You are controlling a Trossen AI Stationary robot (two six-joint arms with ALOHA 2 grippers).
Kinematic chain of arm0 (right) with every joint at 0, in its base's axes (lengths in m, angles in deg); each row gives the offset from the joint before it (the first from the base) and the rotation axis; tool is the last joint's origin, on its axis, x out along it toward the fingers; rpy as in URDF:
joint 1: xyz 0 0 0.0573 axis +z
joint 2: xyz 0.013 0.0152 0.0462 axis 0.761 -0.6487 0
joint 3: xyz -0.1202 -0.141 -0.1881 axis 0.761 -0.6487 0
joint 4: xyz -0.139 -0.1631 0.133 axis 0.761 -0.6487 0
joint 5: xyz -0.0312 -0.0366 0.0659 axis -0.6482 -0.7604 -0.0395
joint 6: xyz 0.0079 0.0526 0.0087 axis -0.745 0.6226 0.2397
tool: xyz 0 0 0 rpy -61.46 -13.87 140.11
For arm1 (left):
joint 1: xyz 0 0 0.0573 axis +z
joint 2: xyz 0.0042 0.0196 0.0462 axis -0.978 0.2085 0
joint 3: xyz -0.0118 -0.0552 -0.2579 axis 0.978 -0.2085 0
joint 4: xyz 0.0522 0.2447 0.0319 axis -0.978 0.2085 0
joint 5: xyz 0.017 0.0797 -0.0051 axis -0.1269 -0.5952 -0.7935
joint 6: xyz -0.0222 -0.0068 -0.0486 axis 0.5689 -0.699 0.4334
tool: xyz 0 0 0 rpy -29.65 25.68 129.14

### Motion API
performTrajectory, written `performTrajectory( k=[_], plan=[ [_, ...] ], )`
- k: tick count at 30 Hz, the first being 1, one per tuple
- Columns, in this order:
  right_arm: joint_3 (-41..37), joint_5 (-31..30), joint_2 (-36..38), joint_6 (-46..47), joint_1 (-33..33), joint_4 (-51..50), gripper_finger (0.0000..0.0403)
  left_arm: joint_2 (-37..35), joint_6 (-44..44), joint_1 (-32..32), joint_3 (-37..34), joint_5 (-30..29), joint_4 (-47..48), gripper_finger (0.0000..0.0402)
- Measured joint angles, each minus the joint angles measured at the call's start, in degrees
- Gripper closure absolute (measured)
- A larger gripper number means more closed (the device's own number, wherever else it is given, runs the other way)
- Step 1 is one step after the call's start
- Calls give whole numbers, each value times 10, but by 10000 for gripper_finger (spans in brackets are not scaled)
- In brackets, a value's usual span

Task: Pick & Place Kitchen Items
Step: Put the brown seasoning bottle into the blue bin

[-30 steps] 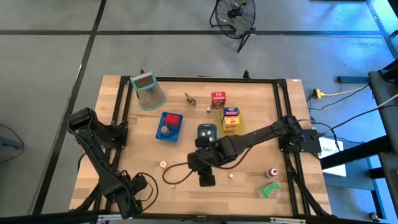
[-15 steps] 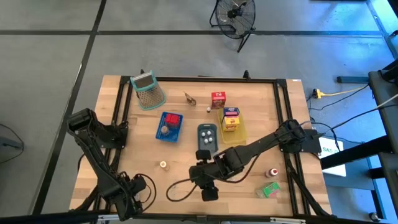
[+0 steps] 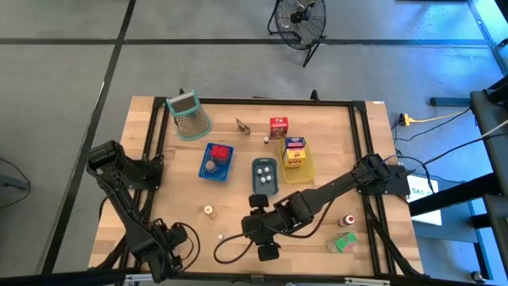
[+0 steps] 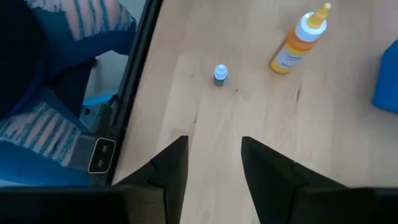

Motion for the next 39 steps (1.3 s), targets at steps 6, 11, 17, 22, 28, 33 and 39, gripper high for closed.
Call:
performTrajectory(
  k=[6, 11, 17, 22, 28, 33, 39],
  plan=[
    [0, -2, 0, -4, 0, -1, 251, 3, 6, -1, 0, -14, -1, 18],
    [0, -2, 0, -12, 0, -1, 251, 17, 10, -1, 0, -7, -3, 18],
    [0, -2, 0, -12, 0, 2, 251, 17, 50, -8, -1, 14, -5, 18],
    [0, -2, 0, -12, 0, 8, 251, 22, 35, -12, 0, -10, -19, 18],
    [0, -2, 0, -17, 0, 10, 251, 35, 34, -14, -1, -8, -28, 18],
    [0, -3, 0, -27, 0, 14, 251, 35, 55, -19, -1, -12, -28, 18],
    [0, -3, 0, -35, 0, 17, 251, 35, 53, -20, -1, -18, -30, 34]
  ],
)
